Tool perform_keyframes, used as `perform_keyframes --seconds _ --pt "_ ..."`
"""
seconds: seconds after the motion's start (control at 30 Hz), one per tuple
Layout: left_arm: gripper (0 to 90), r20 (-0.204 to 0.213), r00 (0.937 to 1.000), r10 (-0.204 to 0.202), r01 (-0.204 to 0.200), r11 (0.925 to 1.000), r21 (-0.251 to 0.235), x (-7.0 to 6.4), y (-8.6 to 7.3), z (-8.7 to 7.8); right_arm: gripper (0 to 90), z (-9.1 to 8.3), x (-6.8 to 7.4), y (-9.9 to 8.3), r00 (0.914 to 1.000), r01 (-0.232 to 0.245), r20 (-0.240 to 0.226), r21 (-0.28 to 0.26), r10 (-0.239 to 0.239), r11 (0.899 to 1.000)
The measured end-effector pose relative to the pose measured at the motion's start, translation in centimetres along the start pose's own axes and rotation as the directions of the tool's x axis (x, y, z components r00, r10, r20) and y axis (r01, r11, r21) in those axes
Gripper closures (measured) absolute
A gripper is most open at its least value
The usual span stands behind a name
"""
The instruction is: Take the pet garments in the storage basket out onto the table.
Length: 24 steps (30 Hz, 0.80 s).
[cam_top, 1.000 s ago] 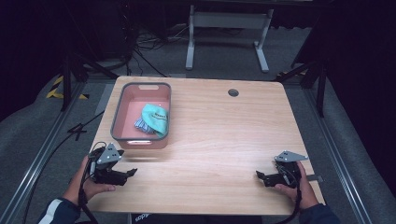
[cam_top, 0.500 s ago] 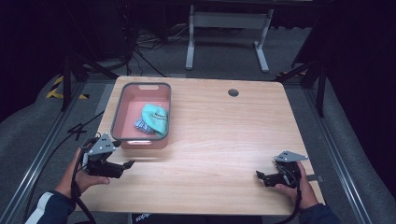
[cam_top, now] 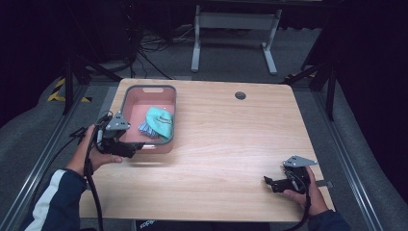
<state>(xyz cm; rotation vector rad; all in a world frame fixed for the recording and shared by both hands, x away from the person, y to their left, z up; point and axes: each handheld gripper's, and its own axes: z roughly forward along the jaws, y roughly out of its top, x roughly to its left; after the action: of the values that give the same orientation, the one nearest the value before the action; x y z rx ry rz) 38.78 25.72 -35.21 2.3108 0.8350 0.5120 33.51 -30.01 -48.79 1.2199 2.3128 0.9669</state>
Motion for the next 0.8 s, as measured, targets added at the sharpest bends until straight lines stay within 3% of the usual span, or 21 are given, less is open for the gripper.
perform_keyframes --seconds 0.07,0.17,0.37,0.47,0.6,0.67,0.73,0.8 --pt "16.3 -0.018 0.9996 -0.023 0.023 0.9997 0.006 0.5 0.8 0.7 0.6 0.0 0.0 0.0 1.0 0.0 0.0 0.0 0.0 1.0" --pt "16.2 -0.035 0.9991 -0.026 0.027 0.9991 0.033 0.9 1.8 1.9 0.6 0.0 0.0 0.0 1.0 -0.001 -0.001 0.0 0.001 1.0" --pt "16.2 -0.026 0.999 -0.038 0.04 0.9947 0.095 1.6 3.8 4.4 0.6 0.0 0.0 0.0 1.0 0.0 -0.002 0.0 0.0 1.0" --pt "16.2 -0.026 0.997 -0.073 0.075 0.9905 0.115 2.2 4.3 5.8 0.6 0.0 0.0 0.0 1.0 0.0 -0.001 0.0 0.0 1.0" --pt "16.6 -0.045 0.992 -0.117 0.123 0.9808 0.151 3.0 4.9 8.0 0.6 0.0 0.0 0.0 1.0 0.0 -0.001 0.0 0.0 1.0" --pt "17.1 -0.036 0.9872 -0.155 0.159 0.972 0.172 3.4 5.1 9.1 0.6 0.0 0.0 0.0 1.0 0.001 -0.001 0.0 -0.001 1.0" --pt "16.6 -0.033 0.9864 -0.161 0.164 0.9656 0.201 3.8 5.3 10.0 0.6 0.0 0.0 0.0 1.0 0.0 -0.001 0.0 0.0 1.0" --pt "16.4 -0.025 0.9847 -0.172 0.173 0.9541 0.244 4.2 5.3 10.9 0.6 0.0 0.0 0.0 1.0 0.0 -0.001 0.0 0.0 1.0"
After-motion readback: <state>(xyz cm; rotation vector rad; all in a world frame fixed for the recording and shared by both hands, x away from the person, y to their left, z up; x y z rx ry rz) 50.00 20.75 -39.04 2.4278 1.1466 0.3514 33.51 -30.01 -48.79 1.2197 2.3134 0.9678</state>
